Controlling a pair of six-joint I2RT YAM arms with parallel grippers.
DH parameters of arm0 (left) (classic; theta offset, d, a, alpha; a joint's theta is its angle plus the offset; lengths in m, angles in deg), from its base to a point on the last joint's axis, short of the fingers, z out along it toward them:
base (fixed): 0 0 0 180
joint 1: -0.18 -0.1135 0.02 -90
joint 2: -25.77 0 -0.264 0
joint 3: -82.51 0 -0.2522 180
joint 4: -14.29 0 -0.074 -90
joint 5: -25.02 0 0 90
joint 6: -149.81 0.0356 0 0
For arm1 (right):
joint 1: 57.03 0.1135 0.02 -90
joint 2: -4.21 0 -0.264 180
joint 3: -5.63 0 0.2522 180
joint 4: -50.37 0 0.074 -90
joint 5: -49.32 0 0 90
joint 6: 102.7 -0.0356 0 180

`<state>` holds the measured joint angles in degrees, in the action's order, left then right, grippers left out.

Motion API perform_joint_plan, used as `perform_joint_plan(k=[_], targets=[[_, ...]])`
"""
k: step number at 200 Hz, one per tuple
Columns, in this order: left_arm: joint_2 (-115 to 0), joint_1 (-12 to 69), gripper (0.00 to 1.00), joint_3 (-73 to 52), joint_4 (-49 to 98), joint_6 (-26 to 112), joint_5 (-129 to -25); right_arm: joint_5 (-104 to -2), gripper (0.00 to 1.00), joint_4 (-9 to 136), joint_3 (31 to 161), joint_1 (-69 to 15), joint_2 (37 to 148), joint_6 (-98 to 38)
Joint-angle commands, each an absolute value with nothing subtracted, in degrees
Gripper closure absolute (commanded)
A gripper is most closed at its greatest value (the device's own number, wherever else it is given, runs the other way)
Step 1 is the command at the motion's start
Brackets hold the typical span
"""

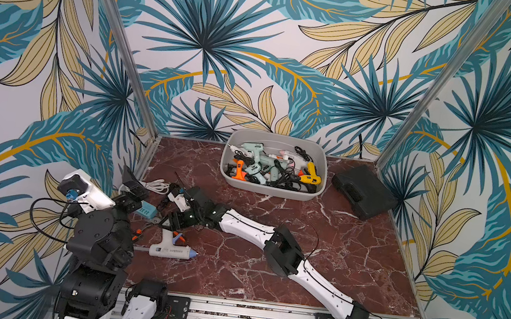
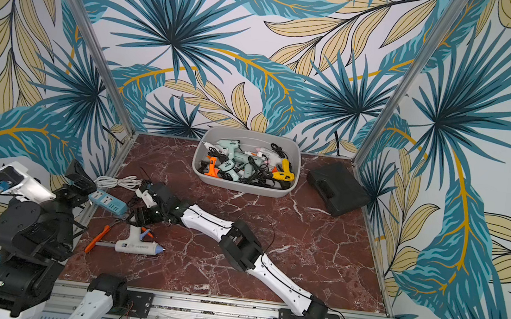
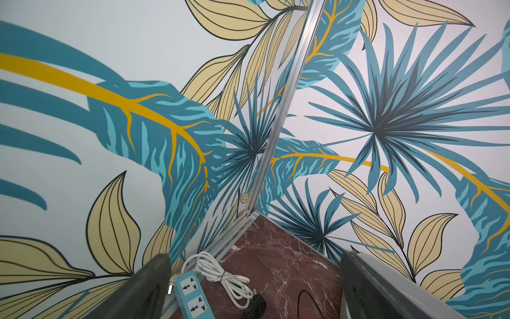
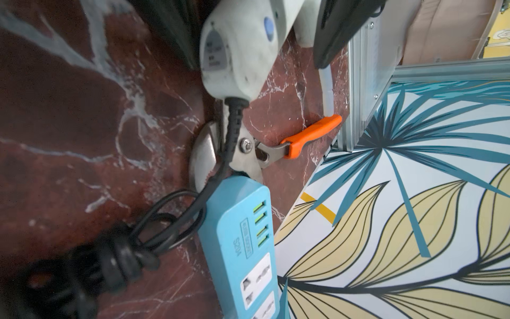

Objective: Put the hot melt glue gun into the storage box
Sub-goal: Pick up the hot melt adhesive gun from the center of the board.

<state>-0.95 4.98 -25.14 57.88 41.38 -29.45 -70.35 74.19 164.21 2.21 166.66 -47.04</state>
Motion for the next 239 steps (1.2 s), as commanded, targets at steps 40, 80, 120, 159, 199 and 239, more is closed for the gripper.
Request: perform_joint_plan(k=[40,80,120,159,199,239], targets=[[-2.1,4.6,0.0,-26.3,57.1,42.2,-30.0,-71.1,0.43,70.9,166.7,2.5,171.3,-50.5],[-2.4,4.6,0.0,-26.4,56.8,42.2,-30.1,-72.4,0.62,73.4,165.9,2.5,170.3,-49.6],[-3.4,4.6,0.0,-26.3,56.7,42.2,-30.3,-71.7,0.78,74.3,158.7,2.4,164.4,-47.1],[-4.7,4.6,0.0,-26.1,56.6,42.2,-31.0,-69.6,0.85,73.9,149.8,2.3,156.5,-44.7],[-6.0,4.6,0.0,-26.0,56.6,42.0,-31.8,-70.0,0.91,72.8,143.8,1.2,149.8,-45.9],[-7.6,4.6,0.0,-25.3,57.9,42.4,-33.2,-69.1,1.0,69.7,135.4,-0.5,141.9,-48.0]])
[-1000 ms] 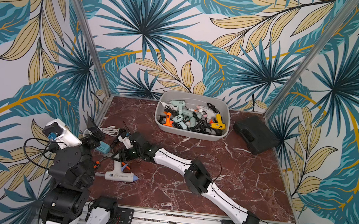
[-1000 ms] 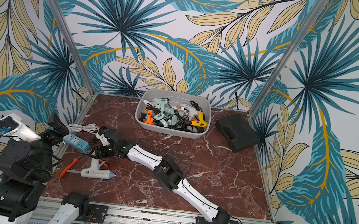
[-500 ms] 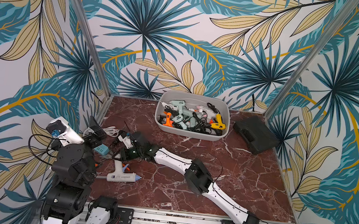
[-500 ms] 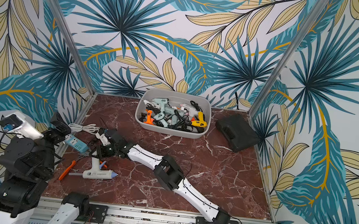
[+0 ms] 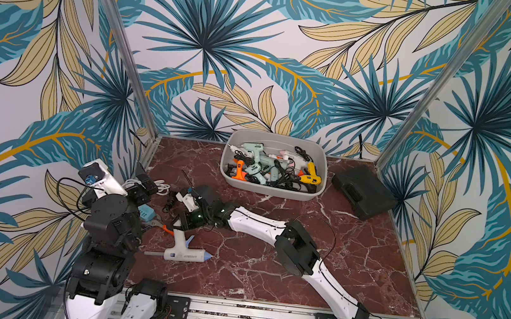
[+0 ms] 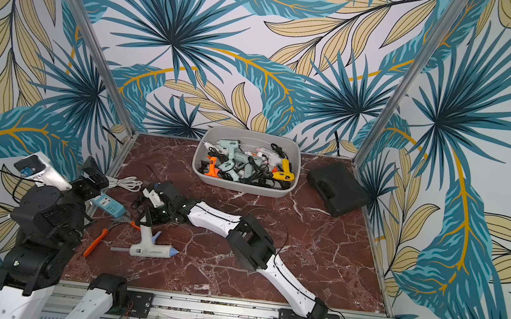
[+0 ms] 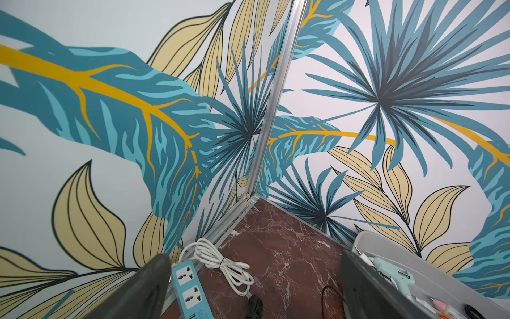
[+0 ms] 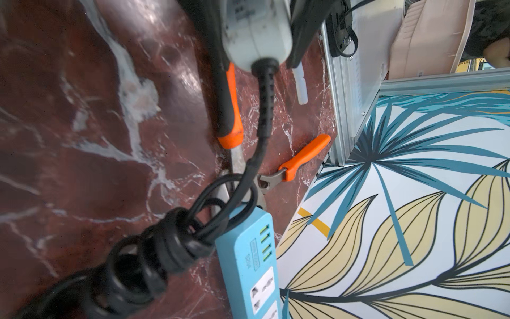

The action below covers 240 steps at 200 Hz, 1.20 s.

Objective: Put the hot melt glue gun into the storage box
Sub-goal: Pick up the hot melt adhesive gun from the center of the board.

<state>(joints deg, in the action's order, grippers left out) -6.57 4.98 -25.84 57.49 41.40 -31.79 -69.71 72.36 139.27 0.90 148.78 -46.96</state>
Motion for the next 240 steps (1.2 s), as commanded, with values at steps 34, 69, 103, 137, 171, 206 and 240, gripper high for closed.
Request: perform_joint_plan(k=[34,69,103,137,171,206,240], targets=[[-9.1,4.6,0.0,-24.5,59.0,42.4,-35.1,-68.0,1.0,68.8,129.0,-2.3,135.5,-48.8],[-10.5,4.6,0.0,-23.5,60.2,42.6,-38.4,-66.8,1.0,68.4,122.9,-5.1,128.2,-49.2],[-11.5,4.6,0.0,-23.2,61.2,42.6,-40.8,-65.9,1.0,70.8,119.8,-7.5,122.1,-47.6],[-11.2,4.6,0.0,-24.2,60.9,41.7,-41.6,-62.5,1.0,75.0,118.7,-9.7,116.6,-45.8],[-9.3,4.6,0.0,-24.5,59.8,41.6,-41.2,-57.7,1.0,79.2,118.2,-12.7,110.8,-45.0],[-9.4,4.6,0.0,-25.0,59.7,41.5,-41.2,-51.2,1.0,80.9,118.3,-15.9,105.7,-44.7],[-10.6,4.6,0.0,-26.2,58.3,40.7,-42.9,-42.1,1.0,80.9,118.3,-19.0,102.2,-45.6]])
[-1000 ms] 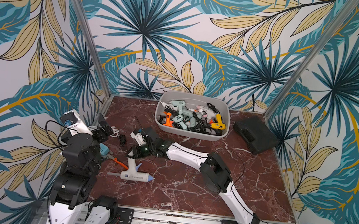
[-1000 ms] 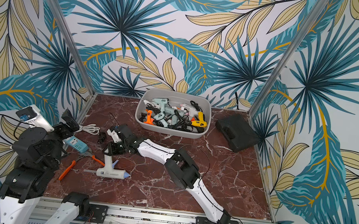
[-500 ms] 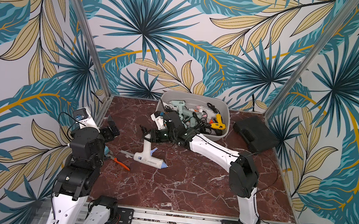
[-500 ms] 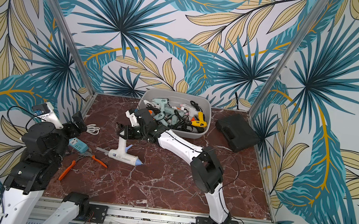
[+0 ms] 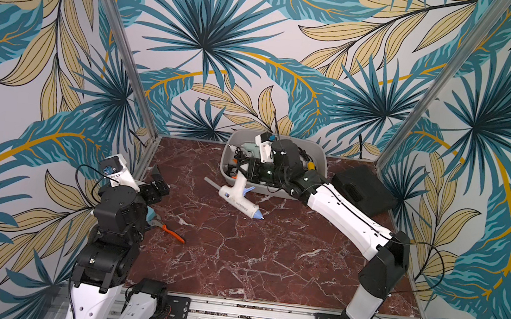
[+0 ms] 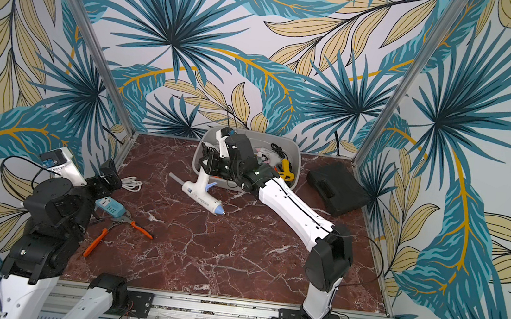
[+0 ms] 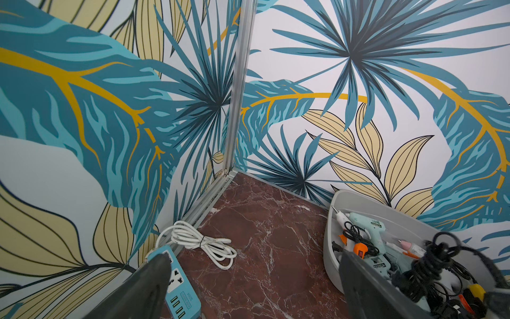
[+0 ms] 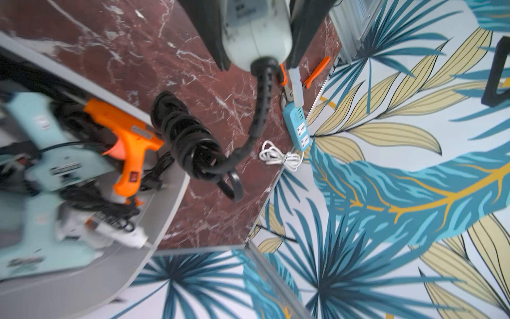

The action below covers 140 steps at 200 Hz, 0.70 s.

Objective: Put the hot melt glue gun into the storage box
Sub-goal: Pick up the hot melt adhesive gun from the center of the board, then place the hot melt adhesive gun in the storage box.

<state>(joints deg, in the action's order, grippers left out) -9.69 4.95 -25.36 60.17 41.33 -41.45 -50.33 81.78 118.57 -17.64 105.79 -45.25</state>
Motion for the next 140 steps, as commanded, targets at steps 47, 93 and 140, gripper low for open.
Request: perform_joint_plan(k=[47,93,140], targets=[[-12.6,4.6,0.0,-27.2,56.4,39.8,-45.3,-32.5,1.0,74.3,118.5,-22.8,102.9,-47.7],[-14.1,4.6,0.0,-27.6,55.2,40.0,-46.1,-28.5,1.0,67.4,122.2,-26.9,110.2,-51.0],[-16.6,4.6,0.0,-27.9,54.3,40.4,-47.1,-29.3,1.0,66.7,127.6,-32.3,117.9,-56.4]])
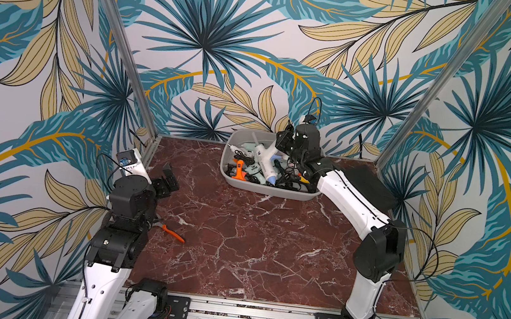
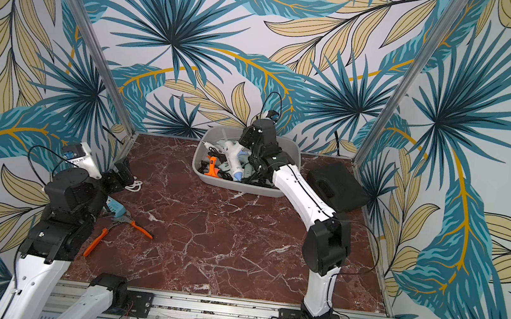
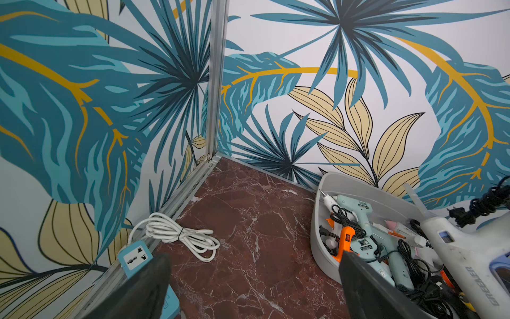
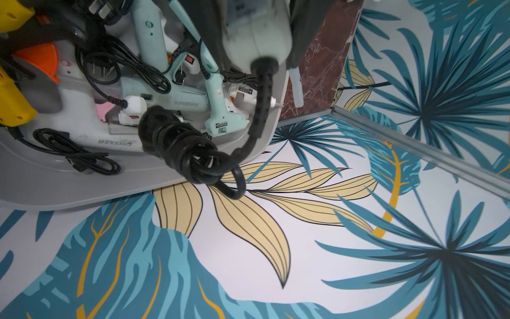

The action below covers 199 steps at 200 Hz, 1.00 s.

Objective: Put the hot melt glue gun into the storage box
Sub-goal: Place the hot melt adhesive gun in the storage box.

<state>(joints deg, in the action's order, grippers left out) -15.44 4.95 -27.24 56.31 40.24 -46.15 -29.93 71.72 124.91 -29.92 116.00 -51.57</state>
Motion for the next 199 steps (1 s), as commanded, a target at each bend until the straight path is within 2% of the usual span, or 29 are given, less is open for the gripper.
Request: perform_joint_plan(k=[1,53,94,199], targets=[[-16.7,4.6,0.0,-27.9,54.3,40.4,-47.1,-29.3,1.0,66.6,127.7,-32.4,118.1,-56.5],[-19.3,4.6,0.0,-28.4,52.4,40.5,-48.5,-28.9,1.0,61.6,127.4,-35.7,124.2,-61.2],[-20.3,4.6,0.0,-29.2,51.7,40.2,-49.8,-25.4,1.0,58.7,127.3,-36.2,127.0,-61.7],[-20.8,4.6,0.0,-29.8,51.4,40.6,-50.1,-23.6,1.0,51.0,129.9,-36.9,137.1,-65.9]])
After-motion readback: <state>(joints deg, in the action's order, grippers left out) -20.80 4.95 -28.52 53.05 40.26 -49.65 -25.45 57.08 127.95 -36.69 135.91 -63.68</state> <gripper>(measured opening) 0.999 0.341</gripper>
